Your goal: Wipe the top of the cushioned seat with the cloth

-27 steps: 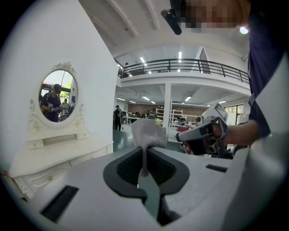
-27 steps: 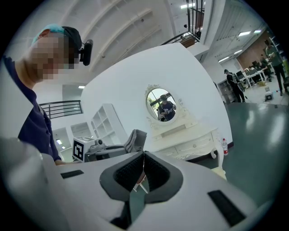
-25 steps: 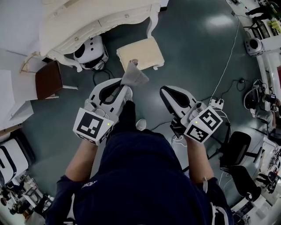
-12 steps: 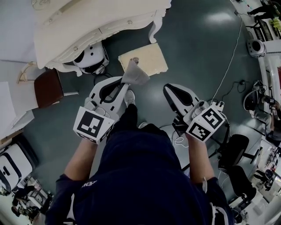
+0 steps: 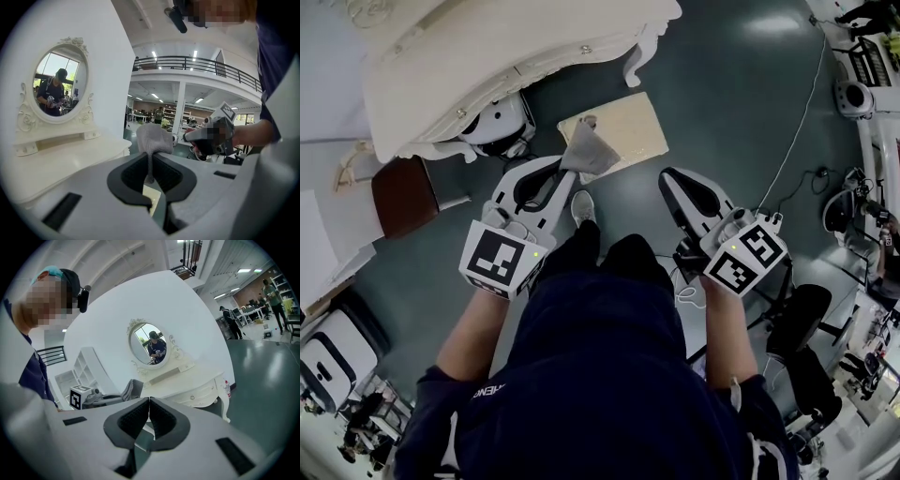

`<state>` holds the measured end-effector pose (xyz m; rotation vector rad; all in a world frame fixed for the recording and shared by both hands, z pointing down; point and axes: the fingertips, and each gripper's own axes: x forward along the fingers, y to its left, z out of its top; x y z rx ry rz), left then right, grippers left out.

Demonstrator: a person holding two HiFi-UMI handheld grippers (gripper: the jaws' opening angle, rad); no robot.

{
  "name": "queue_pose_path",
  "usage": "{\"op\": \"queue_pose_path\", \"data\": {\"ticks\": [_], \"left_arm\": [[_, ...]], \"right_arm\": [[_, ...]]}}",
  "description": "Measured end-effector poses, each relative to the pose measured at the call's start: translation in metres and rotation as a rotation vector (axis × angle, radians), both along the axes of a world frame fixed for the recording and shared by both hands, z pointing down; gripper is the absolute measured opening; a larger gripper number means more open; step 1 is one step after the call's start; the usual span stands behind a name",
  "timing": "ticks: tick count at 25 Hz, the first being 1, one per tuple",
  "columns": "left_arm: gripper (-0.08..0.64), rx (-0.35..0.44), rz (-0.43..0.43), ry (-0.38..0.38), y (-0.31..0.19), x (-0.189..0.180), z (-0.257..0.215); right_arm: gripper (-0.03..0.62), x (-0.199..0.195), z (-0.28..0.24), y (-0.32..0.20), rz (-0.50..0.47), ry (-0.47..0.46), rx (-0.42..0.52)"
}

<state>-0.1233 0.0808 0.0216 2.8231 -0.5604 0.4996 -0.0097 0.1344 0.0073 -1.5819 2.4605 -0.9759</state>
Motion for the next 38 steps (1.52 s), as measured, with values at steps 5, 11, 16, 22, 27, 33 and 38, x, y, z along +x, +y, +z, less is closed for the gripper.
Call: {"op": "queue_pose_path", "data": {"ticks": [5,11,16,22,27,33,38], "left_arm": [[0.031,-0.027,-0.005,-0.015,-0.020,-0.003,0.017],[0.031,-0.049,-0.030,-0.037,-0.039,-0.007,0.044],[0.031,-0.062,-0.070,-0.051,-0.056,-0.002,0.071],[0.031,-0.095,-0.150,-0.073,-0.078,0.002,0.116],[0.030,-0.132,-0.212,-0.080,-0.096,0.012,0.170],[0.029,-0.185,-0.280,-0.121,-0.113,0.022,0.246],[0.029,-0.215,-0.320,-0.143,-0.122,0.022,0.309]], "right_arm": [[0.026,0.000,0.011,-0.018,-0.005,0.002,-0.029],[0.026,-0.001,0.031,-0.034,-0.026,0.005,-0.054],[0.026,0.001,0.055,-0.055,-0.070,0.000,-0.072],[0.026,0.006,0.095,-0.081,-0.157,-0.001,-0.108],[0.026,0.015,0.146,-0.107,-0.238,-0.007,-0.150],[0.026,0.026,0.213,-0.134,-0.320,-0.025,-0.209],[0.026,0.028,0.269,-0.142,-0.394,-0.019,-0.259]]}}
